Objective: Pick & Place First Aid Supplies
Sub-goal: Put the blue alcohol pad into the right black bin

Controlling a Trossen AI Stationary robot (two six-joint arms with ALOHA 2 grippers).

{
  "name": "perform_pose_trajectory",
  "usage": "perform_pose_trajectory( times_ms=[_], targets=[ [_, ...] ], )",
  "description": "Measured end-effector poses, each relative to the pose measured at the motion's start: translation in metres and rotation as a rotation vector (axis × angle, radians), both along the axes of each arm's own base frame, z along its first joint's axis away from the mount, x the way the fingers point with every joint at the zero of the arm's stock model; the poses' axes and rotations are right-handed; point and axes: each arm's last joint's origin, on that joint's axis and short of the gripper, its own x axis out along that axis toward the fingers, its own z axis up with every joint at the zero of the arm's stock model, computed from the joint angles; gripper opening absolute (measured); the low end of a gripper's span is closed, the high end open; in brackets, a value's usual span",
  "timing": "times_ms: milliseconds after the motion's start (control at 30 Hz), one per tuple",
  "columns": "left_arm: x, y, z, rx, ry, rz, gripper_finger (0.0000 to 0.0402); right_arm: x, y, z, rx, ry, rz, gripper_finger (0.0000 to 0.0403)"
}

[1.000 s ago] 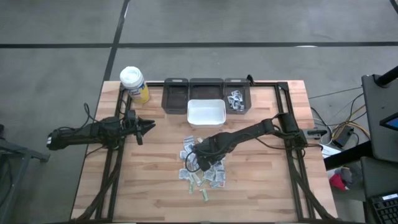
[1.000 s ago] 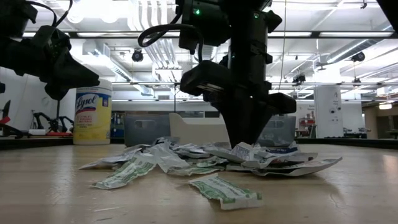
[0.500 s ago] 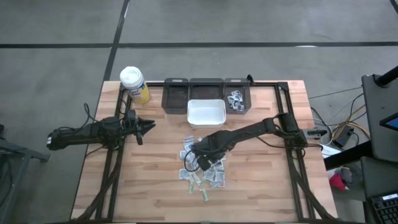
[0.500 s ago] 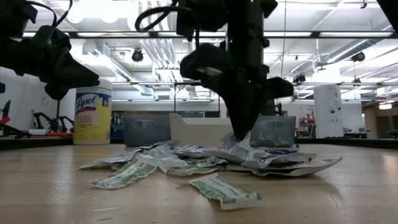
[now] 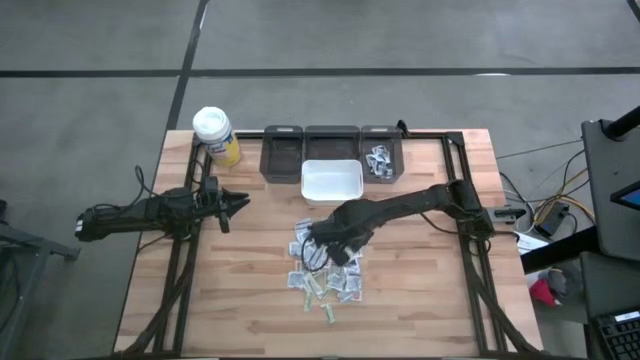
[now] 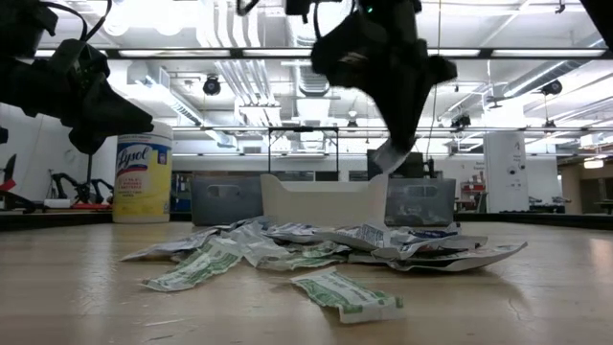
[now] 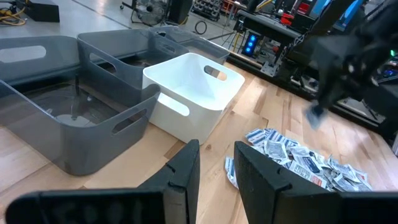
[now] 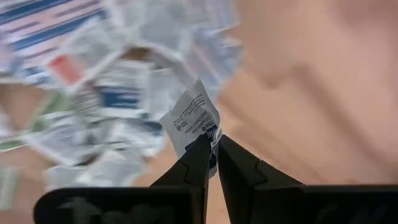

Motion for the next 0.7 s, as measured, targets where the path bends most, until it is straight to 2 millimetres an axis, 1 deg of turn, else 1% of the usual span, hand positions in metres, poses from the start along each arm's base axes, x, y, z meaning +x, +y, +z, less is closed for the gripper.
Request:
perform_pose_trajectory(
  times_ms=[100, 167, 300, 400, 500, 700],
  targets=[
    [0.000, 0.000, 0.000, 0.000, 0.000, 0.000, 0.0094, -0.005, -0.009, 0.016, -0.116, 0.041, -0.015, 0.0028],
    [0.000, 0.000, 0.000, 0.000, -0.001, 0.000, 0.0094, -0.005, -0.019, 0.024, -0.180, -0.002, -0.015, 0.0028],
    [0.000, 0.000, 0.000, 0.000, 0.000, 0.000, 0.0094, -0.013, -0.047, 0.038, -0.256, -0.024, -0.051, 0.0028],
    [0.000, 0.000, 0.000, 0.000, 0.000, 0.000, 0.0094, -0.018, -0.076, 0.041, -0.278, -0.015, -0.106, 0.0028],
    [0.000, 0.000, 0.000, 0.000, 0.000, 0.000, 0.0094, -0.023, -0.110, 0.043, -0.294, 0.002, -0.155, 0.0028],
    [0.000, 0.000, 0.000, 0.000, 0.000, 0.000, 0.0094, -0.041, -0.185, 0.042, -0.285, 0.044, -0.302, 0.0028]
  ],
)
